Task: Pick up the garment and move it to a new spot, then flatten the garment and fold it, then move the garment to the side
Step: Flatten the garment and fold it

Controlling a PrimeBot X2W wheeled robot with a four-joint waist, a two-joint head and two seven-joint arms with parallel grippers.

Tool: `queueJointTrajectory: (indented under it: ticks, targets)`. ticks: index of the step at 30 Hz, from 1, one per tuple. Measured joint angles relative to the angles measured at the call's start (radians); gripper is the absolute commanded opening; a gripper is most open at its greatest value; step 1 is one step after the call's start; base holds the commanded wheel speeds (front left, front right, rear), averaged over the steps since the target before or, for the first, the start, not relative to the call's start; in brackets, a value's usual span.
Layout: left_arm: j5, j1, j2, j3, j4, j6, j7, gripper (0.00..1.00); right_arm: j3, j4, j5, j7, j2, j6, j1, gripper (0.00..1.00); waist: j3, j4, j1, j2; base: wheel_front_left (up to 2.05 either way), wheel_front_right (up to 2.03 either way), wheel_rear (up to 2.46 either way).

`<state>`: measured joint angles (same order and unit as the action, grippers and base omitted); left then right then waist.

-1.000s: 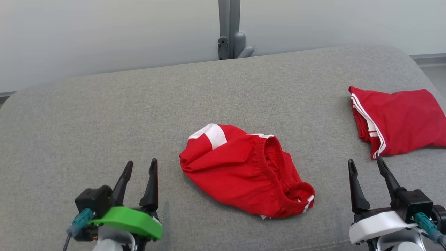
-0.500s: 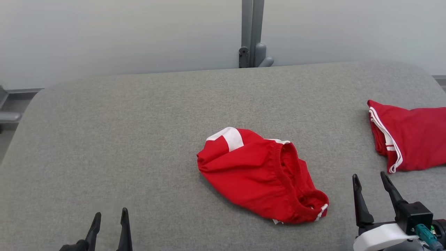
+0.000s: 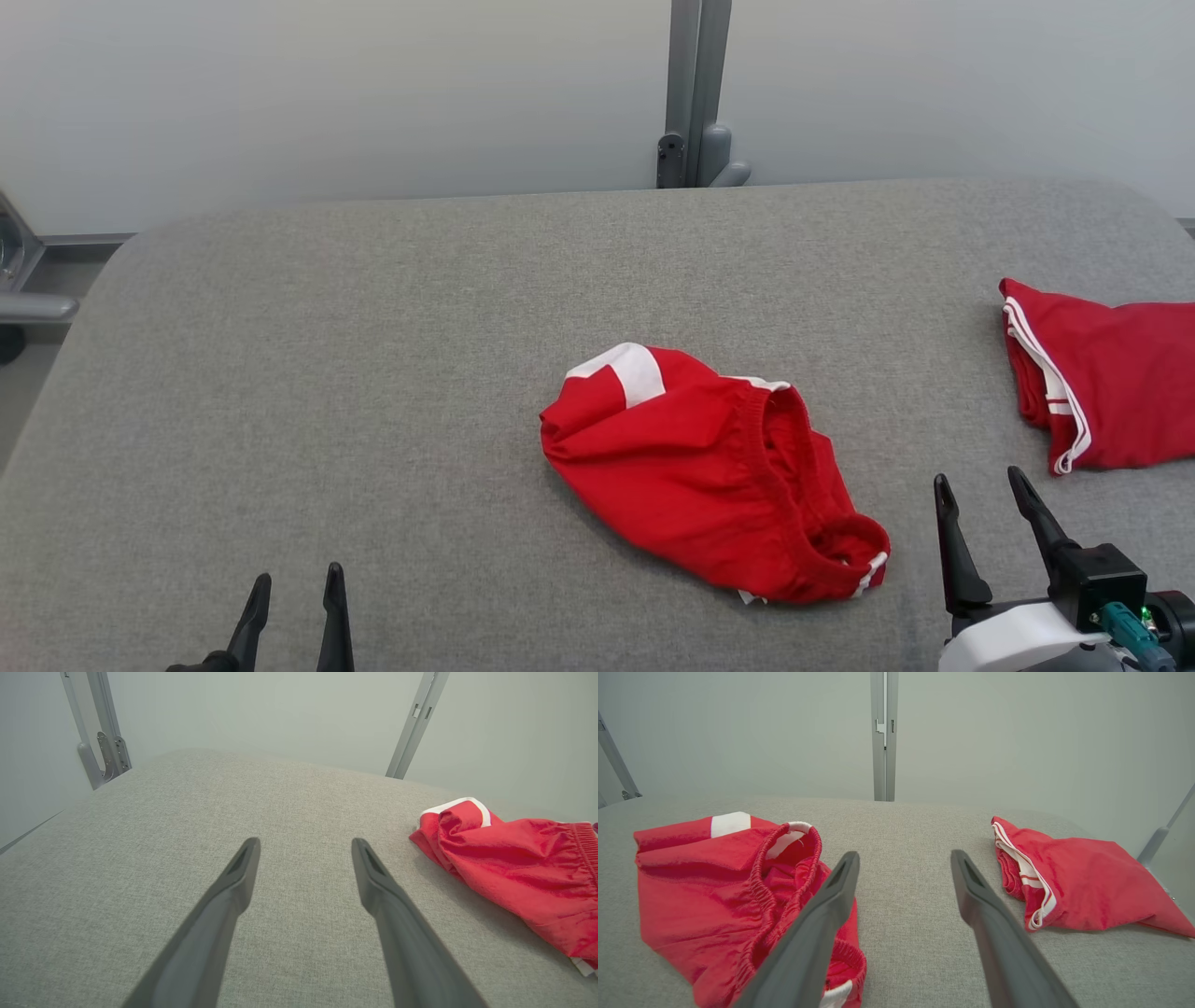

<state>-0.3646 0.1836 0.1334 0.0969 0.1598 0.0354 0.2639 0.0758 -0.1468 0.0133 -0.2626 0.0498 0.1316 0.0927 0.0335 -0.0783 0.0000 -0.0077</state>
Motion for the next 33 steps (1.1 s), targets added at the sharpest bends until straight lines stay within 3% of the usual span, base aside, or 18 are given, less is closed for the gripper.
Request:
queueJointTrajectory:
  ticks: [14,19,27,33]
  targets:
    - [0.027,-0.054,-0.022,0.031,0.020,0.041,0.000,1.00,-0.021,-0.003,0.000,0.000,0.000,0.000,-0.018,1.00,-0.016,0.043,0.0000,0.0000,0.00,0.00,0.00]
    - [0.033,-0.187,-0.043,0.119,0.016,0.063,-0.052,1.00,-0.034,0.004,-0.007,0.000,0.000,0.000,-0.035,1.00,-0.029,0.084,0.0000,0.0000,0.00,0.00,0.00]
    - [0.056,-0.475,-0.073,0.319,0.113,0.084,-0.252,1.00,-0.049,0.021,0.007,0.000,0.001,0.000,-0.080,1.00,-0.085,0.200,0.0001,0.0000,0.00,0.00,0.00]
    - [0.054,-0.610,-0.080,0.397,0.209,0.088,-0.290,1.00,-0.056,0.019,0.035,0.000,0.000,0.000,-0.093,1.00,-0.128,0.284,0.0001,0.0000,0.00,0.00,0.00]
